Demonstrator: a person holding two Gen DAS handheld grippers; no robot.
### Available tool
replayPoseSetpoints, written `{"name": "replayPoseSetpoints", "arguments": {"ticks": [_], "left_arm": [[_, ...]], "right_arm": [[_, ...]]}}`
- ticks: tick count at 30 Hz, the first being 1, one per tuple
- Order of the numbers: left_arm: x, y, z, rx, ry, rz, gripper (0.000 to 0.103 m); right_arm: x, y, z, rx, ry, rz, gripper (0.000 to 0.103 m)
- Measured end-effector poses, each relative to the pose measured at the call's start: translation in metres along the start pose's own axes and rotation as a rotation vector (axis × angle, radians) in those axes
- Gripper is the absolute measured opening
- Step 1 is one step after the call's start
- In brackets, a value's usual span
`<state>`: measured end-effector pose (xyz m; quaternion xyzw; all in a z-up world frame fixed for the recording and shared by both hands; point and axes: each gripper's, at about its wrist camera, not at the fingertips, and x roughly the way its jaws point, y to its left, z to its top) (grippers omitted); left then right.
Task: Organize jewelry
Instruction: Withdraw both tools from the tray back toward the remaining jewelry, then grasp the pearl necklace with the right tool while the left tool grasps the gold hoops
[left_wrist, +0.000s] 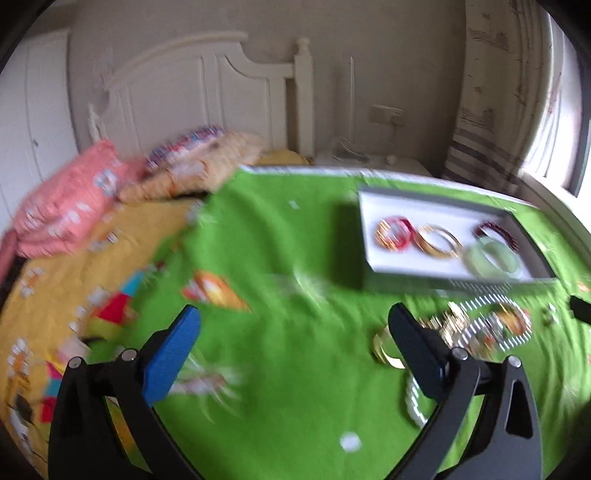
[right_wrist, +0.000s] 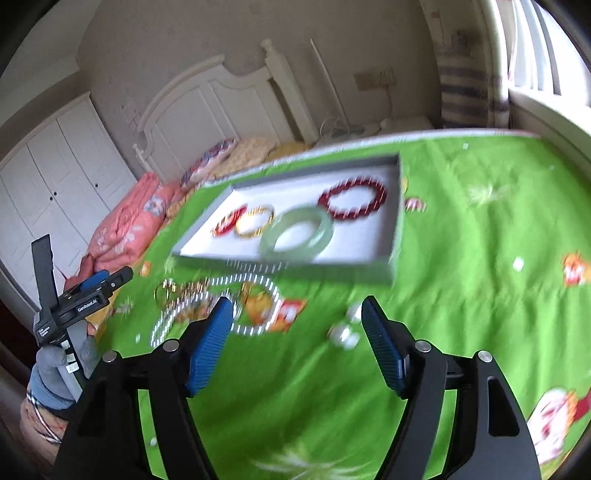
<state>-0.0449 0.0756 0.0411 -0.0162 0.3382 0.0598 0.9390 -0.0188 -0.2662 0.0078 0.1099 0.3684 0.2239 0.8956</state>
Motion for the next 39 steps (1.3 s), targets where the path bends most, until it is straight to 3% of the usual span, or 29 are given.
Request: {"name": "replayPoseSetpoints", "arguments": {"ticks": [4, 13, 25, 34, 39], "left_arm": [[0.011, 0.001, -0.015, -0.019, 0.08, -0.04, 0.101], [0.019, 0.013, -0.019, -0.086, 0.103, -0.121, 0.101], [0.02, 0.017, -0.016, -0.106, 0.105, -0.169, 0.101], [0.019, 0.019, -0.017, -0.116, 0.098, -0.198, 0.101], [0.019, 0.019, -0.017, -0.115, 0.098, -0.206, 0.101]], "right_arm": [[0.004, 0.019, -0.006, -0.06, 0.026, -0.034, 0.078], [0.018, 0.041, -0.015, -0.181, 0.068, -0.094, 0.078], [0.049, 0.051, 0.001, -0.231, 0.169, -0.073, 0.076], [0.061, 0.054, 0.003, -0.251, 0.202, -0.024, 0.07], [0.064, 0.052, 0.008, -0.245, 0.2, -0.047, 0.063]]}}
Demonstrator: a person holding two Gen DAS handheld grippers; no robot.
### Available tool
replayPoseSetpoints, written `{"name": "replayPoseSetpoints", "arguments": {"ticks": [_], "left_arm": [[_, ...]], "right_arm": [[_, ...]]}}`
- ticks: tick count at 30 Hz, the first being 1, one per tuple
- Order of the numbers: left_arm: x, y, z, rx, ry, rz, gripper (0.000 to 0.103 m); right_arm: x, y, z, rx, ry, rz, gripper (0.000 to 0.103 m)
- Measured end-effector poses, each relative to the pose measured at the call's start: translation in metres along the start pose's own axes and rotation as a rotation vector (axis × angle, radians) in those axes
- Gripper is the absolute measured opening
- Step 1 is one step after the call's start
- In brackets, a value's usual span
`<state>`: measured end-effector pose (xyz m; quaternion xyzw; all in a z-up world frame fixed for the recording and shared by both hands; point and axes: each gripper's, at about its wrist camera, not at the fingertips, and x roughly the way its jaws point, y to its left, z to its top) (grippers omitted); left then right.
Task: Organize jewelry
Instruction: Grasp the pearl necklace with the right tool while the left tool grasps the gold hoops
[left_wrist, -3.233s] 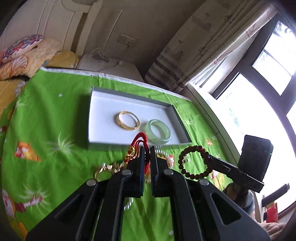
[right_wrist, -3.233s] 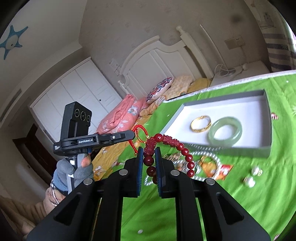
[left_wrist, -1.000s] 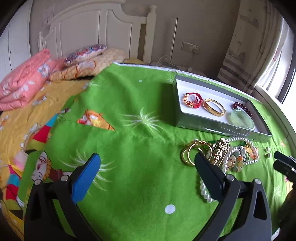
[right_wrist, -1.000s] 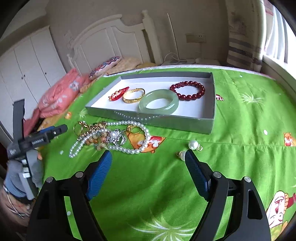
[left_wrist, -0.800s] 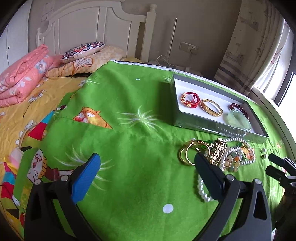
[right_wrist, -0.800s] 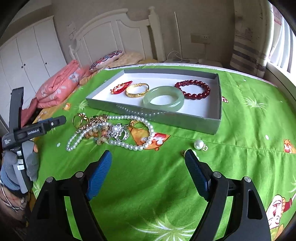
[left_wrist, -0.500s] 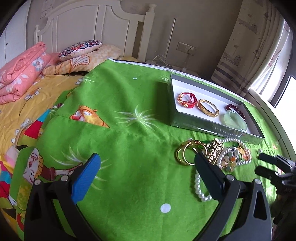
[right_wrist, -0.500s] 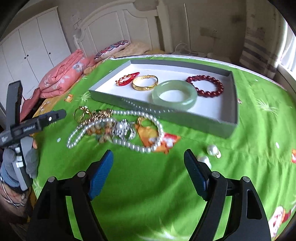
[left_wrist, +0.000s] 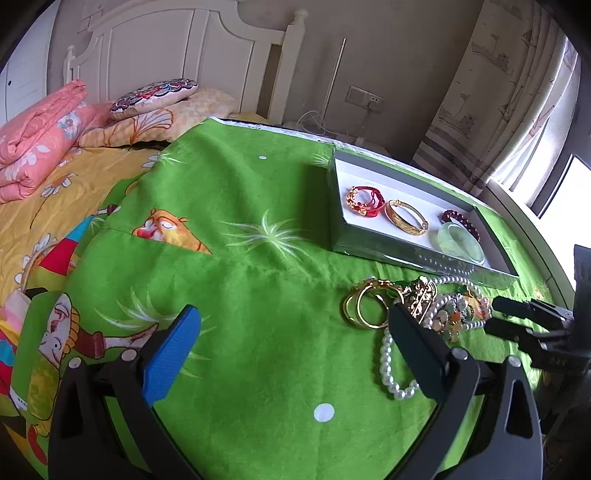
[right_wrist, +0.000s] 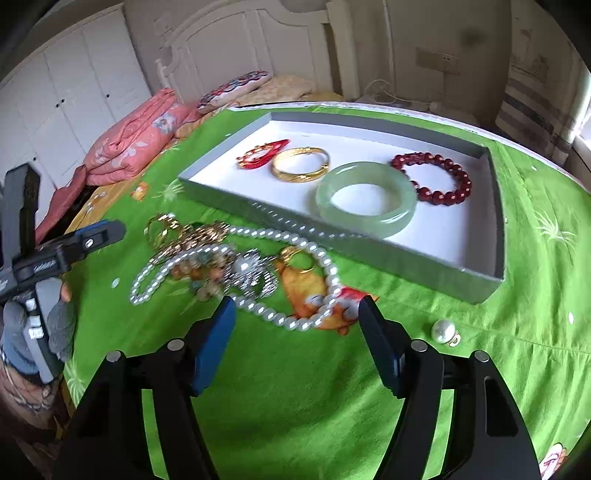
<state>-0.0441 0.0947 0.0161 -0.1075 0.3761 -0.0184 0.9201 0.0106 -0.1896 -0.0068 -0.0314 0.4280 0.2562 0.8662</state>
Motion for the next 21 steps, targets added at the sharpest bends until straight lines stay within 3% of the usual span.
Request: {"name": "replayPoseSetpoints", "arguments": {"ticks": [2, 4, 9, 11, 17, 21], "left_arm": [[-0.001, 0.0, -0.001, 0.0, -0.002, -0.006, 0.101], [-0.002, -0.001, -0.001, 0.001, -0.006, -0.011, 0.101], [-0.004, -0.004, -0.003, 0.014, -0.011, -0.026, 0.101], [-0.005, -0.006, -0.004, 0.031, -0.004, -0.041, 0.101], [0.003, -0.026, -0.002, 0.128, 0.044, -0.04, 0.092], [0.019, -0.031, 0.011, 0.081, 0.099, -0.066, 0.078]], "right_arm": [[0.001, -0.005, 0.006, 0.011, -0.009, -0.023, 0.049], [0.003, -0.008, 0.014, 0.012, -0.009, -0.029, 0.044], [0.016, -0.003, 0.019, -0.071, 0.032, -0.136, 0.03], [0.014, 0.005, 0.014, -0.11, 0.025, -0.156, 0.01], [-0.007, 0.021, -0.016, -0.154, -0.008, -0.153, 0.01], [-0.021, 0.025, -0.029, -0.154, -0.031, -0.121, 0.01]]}}
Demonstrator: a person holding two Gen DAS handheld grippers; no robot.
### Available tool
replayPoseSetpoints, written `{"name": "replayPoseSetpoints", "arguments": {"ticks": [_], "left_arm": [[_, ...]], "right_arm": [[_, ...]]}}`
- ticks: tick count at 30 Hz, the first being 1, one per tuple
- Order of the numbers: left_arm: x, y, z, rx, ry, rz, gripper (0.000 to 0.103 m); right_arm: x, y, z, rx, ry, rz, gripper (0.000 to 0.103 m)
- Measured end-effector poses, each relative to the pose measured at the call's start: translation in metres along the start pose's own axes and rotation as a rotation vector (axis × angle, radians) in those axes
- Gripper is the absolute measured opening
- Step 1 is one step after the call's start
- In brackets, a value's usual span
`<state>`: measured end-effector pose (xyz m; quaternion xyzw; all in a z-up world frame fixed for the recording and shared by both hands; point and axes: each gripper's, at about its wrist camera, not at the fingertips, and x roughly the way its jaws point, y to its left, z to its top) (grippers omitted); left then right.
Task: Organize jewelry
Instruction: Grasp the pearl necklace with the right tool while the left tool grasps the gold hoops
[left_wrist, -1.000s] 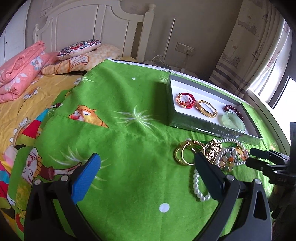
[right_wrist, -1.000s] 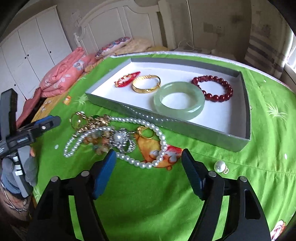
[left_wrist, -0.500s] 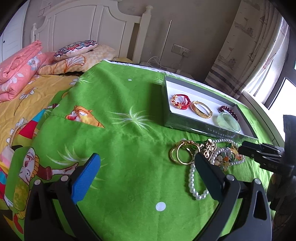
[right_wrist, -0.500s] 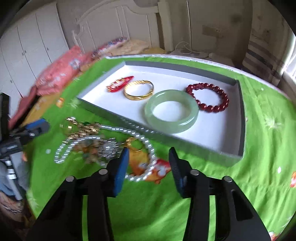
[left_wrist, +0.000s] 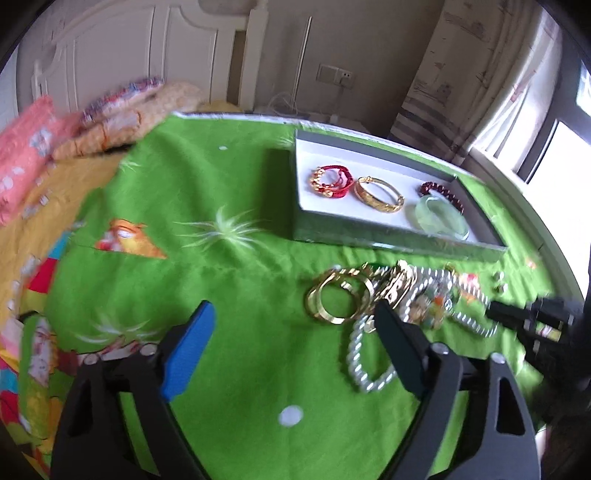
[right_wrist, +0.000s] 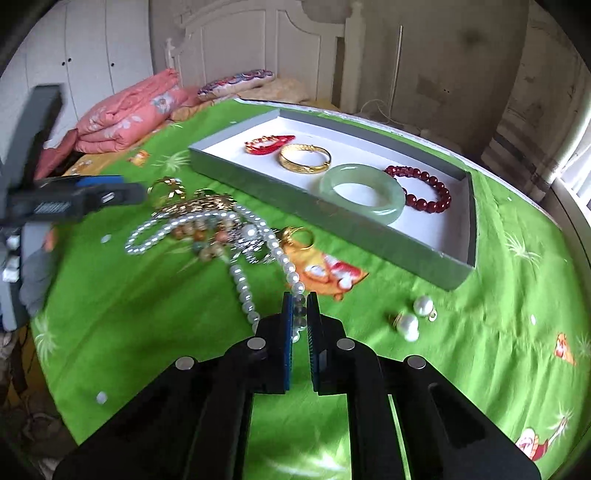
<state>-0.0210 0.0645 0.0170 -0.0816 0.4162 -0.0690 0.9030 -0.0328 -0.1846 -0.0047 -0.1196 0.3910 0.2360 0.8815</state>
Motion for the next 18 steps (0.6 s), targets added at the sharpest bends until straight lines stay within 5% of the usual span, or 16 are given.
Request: {"name": "replayPoseSetpoints", "arguments": {"ticks": [4, 6, 8, 9, 18], "left_arm": [[0.018, -0.007, 0.008, 0.011, 0.057, -0.003, 0.049], [0.024, -0.014, 0.009, 0.06, 0.063, 0.036, 0.045], [0.026, -0.02, 0.009, 0.099, 0.069, 0.035, 0.011], [0.027, -0.021, 0.008, 0.113, 0.069, 0.02, 0.007], [-0.026, 0.006, -0.009, -0.009, -0.101, -0.052, 0.005]], "right_arm": [[-0.009, -0.001, -0.008, 0.017, -0.009, 0.021, 0.01], [-0.012, -0.005, -0.01, 0.036, -0.014, 0.023, 0.01], [-0.015, -0.009, -0.01, 0.059, -0.031, 0.026, 0.011], [-0.018, -0.012, -0.009, 0.077, -0.048, 0.033, 0.012], [-0.009, 0.019, 0.034, 0.005, -0.078, 0.132, 0.012]]}}
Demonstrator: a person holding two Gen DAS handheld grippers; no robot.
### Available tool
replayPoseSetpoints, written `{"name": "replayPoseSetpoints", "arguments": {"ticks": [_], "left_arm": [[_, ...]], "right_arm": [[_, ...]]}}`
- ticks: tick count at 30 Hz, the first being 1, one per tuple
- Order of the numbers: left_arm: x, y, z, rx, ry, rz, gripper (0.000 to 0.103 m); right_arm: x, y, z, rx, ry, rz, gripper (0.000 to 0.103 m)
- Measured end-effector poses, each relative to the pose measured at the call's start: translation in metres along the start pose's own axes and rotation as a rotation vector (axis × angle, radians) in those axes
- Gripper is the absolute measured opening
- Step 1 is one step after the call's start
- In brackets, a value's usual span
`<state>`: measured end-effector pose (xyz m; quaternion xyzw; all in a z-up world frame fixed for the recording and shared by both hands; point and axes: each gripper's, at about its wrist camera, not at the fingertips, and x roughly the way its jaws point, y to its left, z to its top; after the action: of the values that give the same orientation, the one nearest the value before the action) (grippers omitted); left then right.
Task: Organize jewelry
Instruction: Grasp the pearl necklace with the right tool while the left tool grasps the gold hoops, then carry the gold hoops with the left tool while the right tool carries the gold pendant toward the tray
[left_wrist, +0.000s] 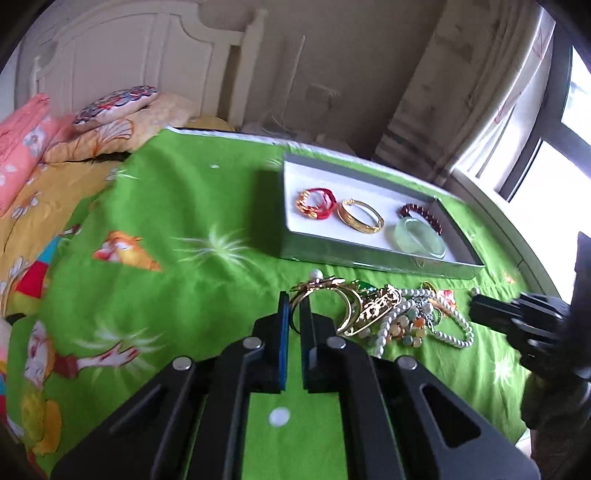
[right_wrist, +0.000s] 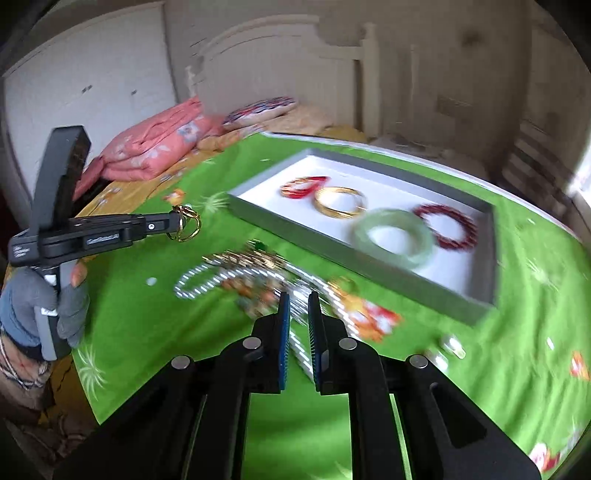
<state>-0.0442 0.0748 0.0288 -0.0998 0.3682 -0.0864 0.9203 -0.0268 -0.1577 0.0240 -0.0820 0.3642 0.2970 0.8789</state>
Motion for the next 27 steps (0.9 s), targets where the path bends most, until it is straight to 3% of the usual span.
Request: {"name": "replayPoseSetpoints", "arguments": {"ticks": [9, 11, 12, 17, 21, 23, 27], "left_arm": [[-0.043, 0.025, -0.013, -0.042, -0.043, -0.006, 0.005], [-0.046, 0.03, -0.017, -0.054, -0.043, -0.013, 0.005], [-0.046, 0.03, -0.017, -0.056, -0.043, -0.014, 0.005], [-0.046, 0.029, -0.02, -0.064, -0.043, -0.025, 0.005], [-0.048, 0.027, -0.022, -0.056, -0.045, -0.022, 0.005], [-0.049, 0.029, -0.022, -0.057, -0.045, -0.018, 0.005], [-0.053, 0.036, -0.023, -0.071, -0.047, -0.013, 0.005]], "right_arm": [[0.052, 0.021, 0.03, -0.08, 0.092, 0.075, 0.033], [0.052, 0.035, 0.035, -0.139, 0.096, 0.095, 0.061], [0.052, 0.041, 0.036, -0.168, 0.097, 0.097, 0.065], [0.07, 0.073, 0.04, -0.345, 0.167, 0.037, 0.065], [0.085, 0.076, 0.045, -0.416, 0.195, 0.038, 0.063], [0.095, 0.07, 0.048, -0.423, 0.226, 0.017, 0.05], [0.09, 0.055, 0.047, -0.401, 0.186, 0.033, 0.026]]}}
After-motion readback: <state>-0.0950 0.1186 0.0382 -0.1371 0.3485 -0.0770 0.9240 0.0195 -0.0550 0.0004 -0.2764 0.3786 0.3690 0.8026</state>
